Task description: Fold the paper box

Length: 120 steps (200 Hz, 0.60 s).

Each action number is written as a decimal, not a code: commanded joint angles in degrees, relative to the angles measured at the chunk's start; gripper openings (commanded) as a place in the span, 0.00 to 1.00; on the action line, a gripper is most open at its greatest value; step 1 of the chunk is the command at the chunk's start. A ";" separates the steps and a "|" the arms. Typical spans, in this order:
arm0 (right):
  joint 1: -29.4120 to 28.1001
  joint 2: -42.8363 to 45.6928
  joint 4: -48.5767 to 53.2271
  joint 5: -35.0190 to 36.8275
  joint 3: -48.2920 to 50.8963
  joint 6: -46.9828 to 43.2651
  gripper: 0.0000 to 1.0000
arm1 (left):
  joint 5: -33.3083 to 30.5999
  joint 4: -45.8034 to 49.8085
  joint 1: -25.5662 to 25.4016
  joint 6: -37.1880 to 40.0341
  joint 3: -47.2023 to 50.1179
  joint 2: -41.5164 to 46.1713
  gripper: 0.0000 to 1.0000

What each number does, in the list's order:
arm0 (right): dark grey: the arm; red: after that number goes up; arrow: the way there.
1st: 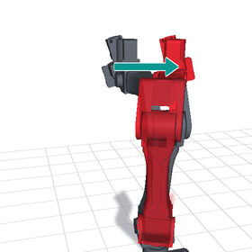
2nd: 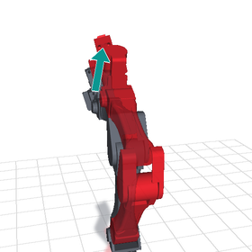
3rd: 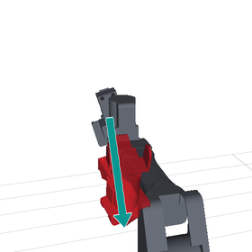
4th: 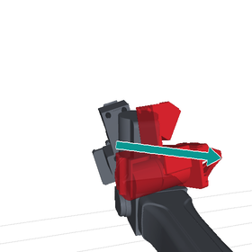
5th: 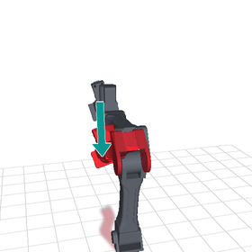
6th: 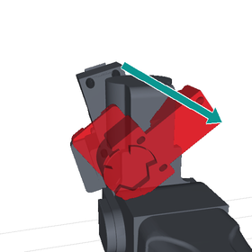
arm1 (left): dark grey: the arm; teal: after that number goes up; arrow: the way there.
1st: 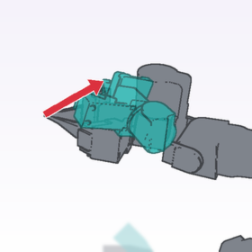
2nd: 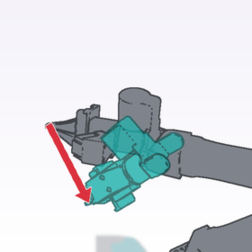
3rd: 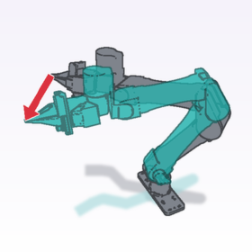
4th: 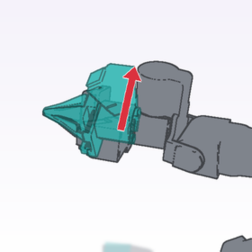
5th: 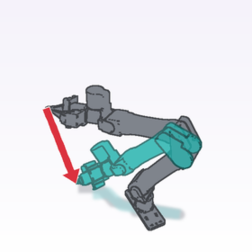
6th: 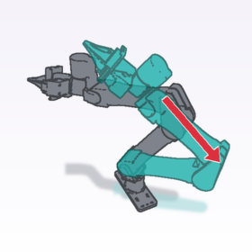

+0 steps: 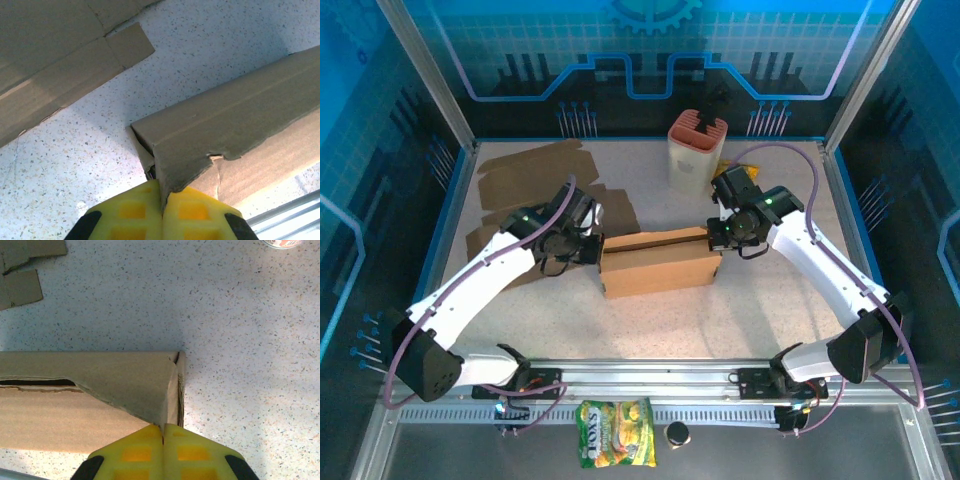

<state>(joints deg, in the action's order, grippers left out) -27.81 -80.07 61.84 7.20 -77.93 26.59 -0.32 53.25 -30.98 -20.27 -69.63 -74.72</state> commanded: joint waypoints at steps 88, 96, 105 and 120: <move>-1.54 0.08 -1.20 -1.45 1.65 1.54 0.00 | -7.30 -13.23 -4.54 -16.72 12.88 8.57 0.00; -1.54 0.03 -1.20 -1.39 1.71 1.62 0.00 | -7.55 -14.12 -4.81 -17.67 13.90 9.01 0.00; -1.60 0.02 -1.20 -1.38 1.74 1.68 0.00 | -7.42 -14.56 -4.87 -18.88 14.40 9.24 0.00; -1.62 -0.04 -1.20 -1.39 1.73 1.80 0.00 | -7.24 -13.98 -5.11 -20.25 13.69 8.84 0.00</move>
<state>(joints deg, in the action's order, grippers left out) -28.12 -80.07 60.40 7.31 -77.23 27.24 -8.01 39.68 -35.22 -35.66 -57.23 -65.58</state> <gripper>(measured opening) 0.063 0.051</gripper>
